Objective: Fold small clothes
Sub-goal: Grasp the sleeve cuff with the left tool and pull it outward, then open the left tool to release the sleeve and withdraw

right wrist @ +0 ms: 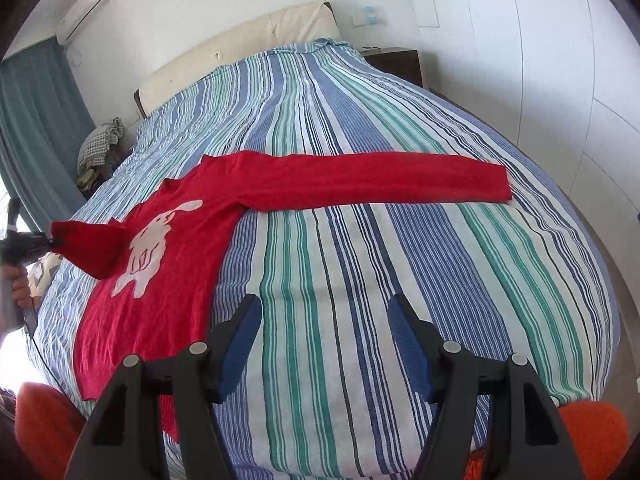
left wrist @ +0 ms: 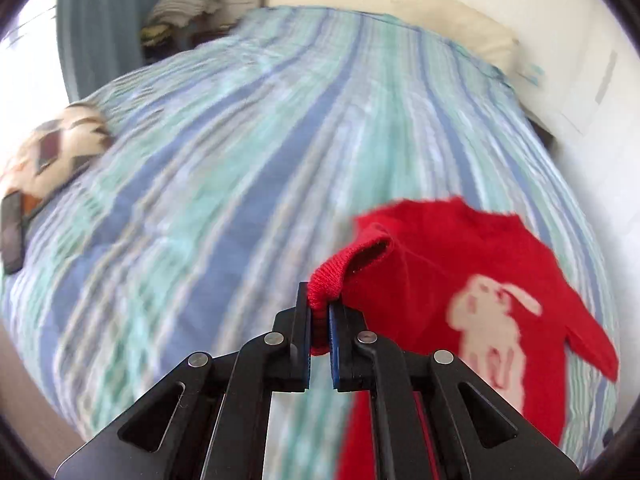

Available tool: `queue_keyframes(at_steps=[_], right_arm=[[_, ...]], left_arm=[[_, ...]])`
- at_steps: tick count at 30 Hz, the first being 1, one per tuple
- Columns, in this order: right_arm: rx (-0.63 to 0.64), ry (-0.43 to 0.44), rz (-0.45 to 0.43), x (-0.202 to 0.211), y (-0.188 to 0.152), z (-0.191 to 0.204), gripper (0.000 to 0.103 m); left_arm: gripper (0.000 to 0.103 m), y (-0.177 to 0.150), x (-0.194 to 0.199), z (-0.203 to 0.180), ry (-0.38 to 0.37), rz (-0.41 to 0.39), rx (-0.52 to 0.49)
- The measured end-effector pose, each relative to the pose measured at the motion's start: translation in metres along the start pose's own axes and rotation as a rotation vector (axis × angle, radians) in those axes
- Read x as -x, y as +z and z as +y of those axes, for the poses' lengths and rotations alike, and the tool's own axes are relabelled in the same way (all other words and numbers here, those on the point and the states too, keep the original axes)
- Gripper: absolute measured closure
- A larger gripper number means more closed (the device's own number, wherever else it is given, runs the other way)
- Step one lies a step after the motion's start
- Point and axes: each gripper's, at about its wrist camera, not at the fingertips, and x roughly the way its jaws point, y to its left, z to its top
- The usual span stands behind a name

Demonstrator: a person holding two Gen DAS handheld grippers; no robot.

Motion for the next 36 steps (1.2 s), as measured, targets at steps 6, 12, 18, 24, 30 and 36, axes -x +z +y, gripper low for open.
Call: queue_keyframes(at_steps=[6, 12, 18, 24, 30, 36], right_arm=[[0.033, -0.005, 0.028, -0.010, -0.002, 0.012, 0.038], [0.081, -0.028, 0.050, -0.017, -0.006, 0.020, 0.038], [0.070, -0.046, 0.070, -0.022, -0.007, 0.016, 0.038], [0.083, -0.066, 0.073, -0.024, -0.009, 0.018, 0.038], [0.077, -0.081, 0.070, -0.023, -0.009, 0.017, 0.026], [-0.006, -0.087, 0.052, -0.019, -0.006, 0.002, 0.021]], left_arm=[[0.098, -0.006, -0.044, 0.135, 0.274, 0.079, 0.196], [0.098, -0.045, -0.083, 0.175, 0.318, 0.189, 0.289], [0.098, -0.059, -0.096, 0.187, 0.323, 0.217, 0.348], [0.093, -0.061, -0.099, 0.185, 0.331, 0.210, 0.348], [0.022, -0.067, -0.073, 0.195, 0.273, 0.184, 0.401], [0.019, -0.087, -0.009, 0.152, 0.143, 0.064, 0.334]])
